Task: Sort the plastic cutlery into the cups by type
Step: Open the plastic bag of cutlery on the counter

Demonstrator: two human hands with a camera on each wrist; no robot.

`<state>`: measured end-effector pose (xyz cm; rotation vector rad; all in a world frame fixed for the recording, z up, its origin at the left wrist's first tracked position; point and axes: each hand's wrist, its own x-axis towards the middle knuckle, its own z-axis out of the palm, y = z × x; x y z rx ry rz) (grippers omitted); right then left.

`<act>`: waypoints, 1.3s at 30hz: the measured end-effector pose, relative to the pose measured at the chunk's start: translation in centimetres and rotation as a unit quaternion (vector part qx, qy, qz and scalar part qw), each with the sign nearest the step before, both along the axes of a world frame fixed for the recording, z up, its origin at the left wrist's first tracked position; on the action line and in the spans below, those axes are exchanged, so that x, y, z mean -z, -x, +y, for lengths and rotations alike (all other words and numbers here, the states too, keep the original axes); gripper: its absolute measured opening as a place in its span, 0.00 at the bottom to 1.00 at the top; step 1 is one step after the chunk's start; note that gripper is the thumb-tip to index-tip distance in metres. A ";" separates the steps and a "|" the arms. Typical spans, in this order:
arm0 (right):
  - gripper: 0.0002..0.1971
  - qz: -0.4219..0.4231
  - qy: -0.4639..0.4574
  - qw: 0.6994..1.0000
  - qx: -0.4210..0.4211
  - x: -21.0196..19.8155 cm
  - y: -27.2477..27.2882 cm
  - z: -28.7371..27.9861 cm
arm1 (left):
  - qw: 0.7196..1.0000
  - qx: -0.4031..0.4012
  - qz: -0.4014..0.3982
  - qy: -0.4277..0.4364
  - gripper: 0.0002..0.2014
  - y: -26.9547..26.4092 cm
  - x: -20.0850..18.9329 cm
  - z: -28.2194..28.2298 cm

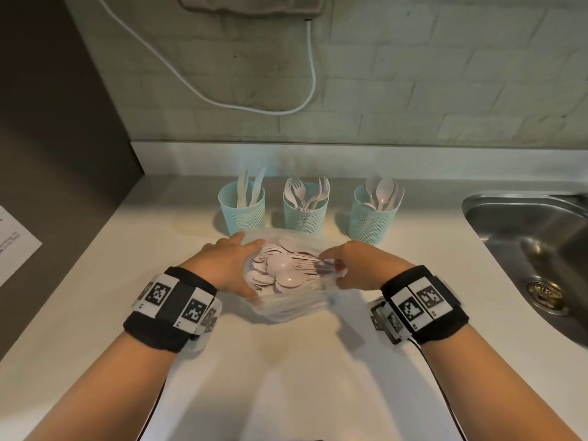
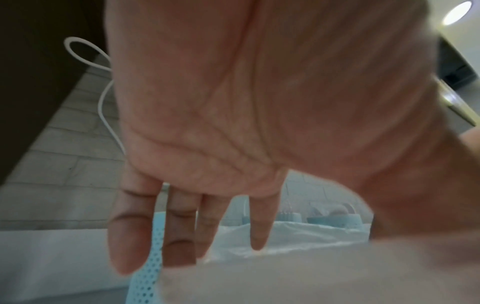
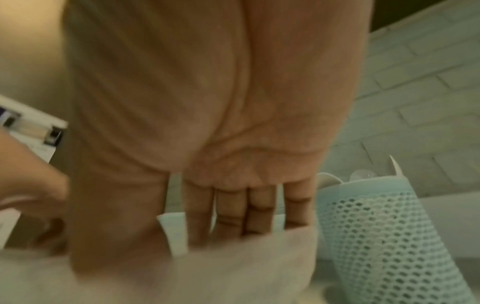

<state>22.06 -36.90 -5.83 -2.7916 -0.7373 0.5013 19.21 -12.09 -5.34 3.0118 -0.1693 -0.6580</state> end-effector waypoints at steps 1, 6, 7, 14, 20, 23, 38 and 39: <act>0.20 -0.011 -0.036 0.999 -0.018 -0.2 0.2 0.3 | 1.000 0.000 -0.001 0.005 0.54 0.2 -0.2 -0.1; 0.09 -0.053 -0.026 0.997 -0.056 1.0 0.9 2.5 | 0.982 -0.050 -0.181 0.019 0.47 0.9 -0.2 -1.0; 0.10 -0.054 0.006 0.997 -0.058 1.4 1.0 2.6 | 0.975 -0.082 -0.205 0.019 0.47 1.1 -0.1 -1.1; 0.17 -0.084 0.037 0.995 -0.029 3.2 1.3 3.7 | 0.987 -0.101 -0.034 0.124 0.62 2.5 2.3 -1.0; 0.23 -0.112 -0.004 0.992 -0.053 3.9 1.7 4.2 | 0.983 -0.071 -0.017 0.166 0.65 2.5 3.0 -0.8; 0.27 -0.113 -0.003 0.990 -0.087 4.1 1.9 4.7 | 0.987 -0.074 0.007 0.144 0.64 2.8 2.5 -0.6; 0.23 -0.115 0.073 0.987 -0.088 4.4 2.0 6.7 | 0.992 -0.086 -0.004 0.091 0.53 3.2 1.8 -0.4; 0.24 -0.118 0.081 0.986 -0.088 4.4 1.9 6.8 | 0.992 -0.085 0.002 0.092 0.53 3.2 1.6 -0.3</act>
